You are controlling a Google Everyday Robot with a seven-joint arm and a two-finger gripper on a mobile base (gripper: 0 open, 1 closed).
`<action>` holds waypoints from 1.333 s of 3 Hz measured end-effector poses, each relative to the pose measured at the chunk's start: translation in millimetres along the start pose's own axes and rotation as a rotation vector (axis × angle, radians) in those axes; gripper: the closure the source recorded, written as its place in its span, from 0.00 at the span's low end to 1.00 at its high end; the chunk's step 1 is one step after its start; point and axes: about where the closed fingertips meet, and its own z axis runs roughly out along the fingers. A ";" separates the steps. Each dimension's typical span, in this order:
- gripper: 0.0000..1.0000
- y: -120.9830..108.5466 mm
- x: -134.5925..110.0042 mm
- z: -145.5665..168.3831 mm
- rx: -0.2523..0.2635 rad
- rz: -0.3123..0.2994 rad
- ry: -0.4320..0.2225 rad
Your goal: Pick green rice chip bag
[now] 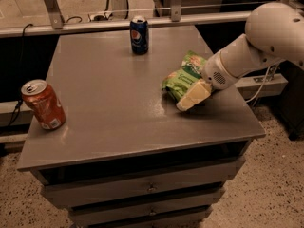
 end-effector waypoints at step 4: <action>1.00 0.9 -40.2 -44.7 0.096 -0.108 -0.076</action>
Offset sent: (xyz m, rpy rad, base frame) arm 0.0004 -0.0118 0.0132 -0.0955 -0.0873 -0.0457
